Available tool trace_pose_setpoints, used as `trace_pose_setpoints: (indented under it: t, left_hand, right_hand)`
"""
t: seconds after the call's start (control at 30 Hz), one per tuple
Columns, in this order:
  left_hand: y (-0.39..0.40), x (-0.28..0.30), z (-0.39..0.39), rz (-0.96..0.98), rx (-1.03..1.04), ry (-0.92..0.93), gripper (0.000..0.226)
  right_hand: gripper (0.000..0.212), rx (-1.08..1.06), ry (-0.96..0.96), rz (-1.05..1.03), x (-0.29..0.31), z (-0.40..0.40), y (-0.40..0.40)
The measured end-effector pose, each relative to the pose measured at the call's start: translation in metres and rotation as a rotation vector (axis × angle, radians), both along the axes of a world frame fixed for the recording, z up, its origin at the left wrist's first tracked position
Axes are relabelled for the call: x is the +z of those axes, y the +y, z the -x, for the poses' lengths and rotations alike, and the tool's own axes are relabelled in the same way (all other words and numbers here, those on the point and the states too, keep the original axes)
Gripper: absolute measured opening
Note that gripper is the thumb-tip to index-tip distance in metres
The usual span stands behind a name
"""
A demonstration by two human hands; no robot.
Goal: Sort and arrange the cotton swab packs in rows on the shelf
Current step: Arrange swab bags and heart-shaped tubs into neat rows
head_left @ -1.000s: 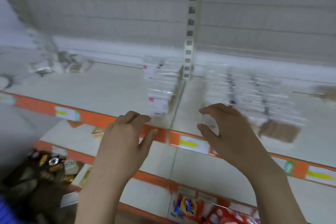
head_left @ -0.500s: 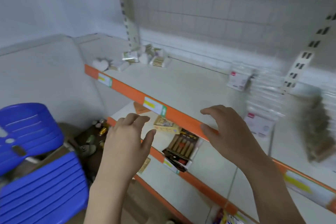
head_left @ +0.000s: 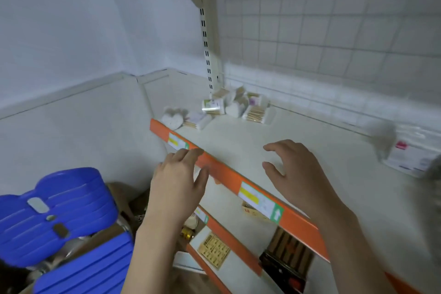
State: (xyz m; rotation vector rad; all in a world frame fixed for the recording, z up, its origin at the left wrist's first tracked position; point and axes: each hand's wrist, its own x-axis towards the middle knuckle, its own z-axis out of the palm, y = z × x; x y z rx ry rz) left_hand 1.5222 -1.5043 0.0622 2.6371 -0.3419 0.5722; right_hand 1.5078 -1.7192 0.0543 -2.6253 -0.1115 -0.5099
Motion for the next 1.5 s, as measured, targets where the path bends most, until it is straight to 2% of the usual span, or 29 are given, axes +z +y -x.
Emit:
trace_pose_setpoints:
  t: [0.53, 0.87, 0.97, 1.07, 1.23, 1.4, 1.5]
  left_hand:
    - [0.082, -0.024, -0.117, 0.129, 0.075, 0.074, 0.032]
    - [0.133, -0.011, -0.236, 0.114, -0.063, 0.144, 0.038]
    - [0.129, -0.008, -0.268, 0.032, -0.107, 0.238, 0.051]
    - [0.123, -0.008, -0.293, -0.131, -0.134, 0.333, 0.065]
    - [0.117, -0.014, -0.308, -0.276, -0.161, 0.432, 0.077]
    - [0.114, -0.018, -0.314, -0.186, -0.21, 0.509, 0.071]
    - [0.112, -0.019, -0.315, -0.036, -0.258, 0.528, 0.061]
  right_hand:
    - [0.04, 0.03, 0.125, 0.09, -0.012, -0.117, 0.067]
    - [0.044, -0.09, 0.111, 0.076, 0.011, -0.225, 0.099]
    - [0.048, -0.11, 0.178, 0.191, 0.015, -0.259, 0.103]
    - [0.056, -0.118, 0.265, 0.31, 0.011, -0.286, 0.105]
    - [0.06, -0.083, 0.324, 0.363, -0.007, -0.31, 0.104]
    - [0.061, -0.043, 0.337, 0.378, -0.017, -0.32, 0.1]
    - [0.06, -0.067, 0.315, 0.4, -0.02, -0.322, 0.1]
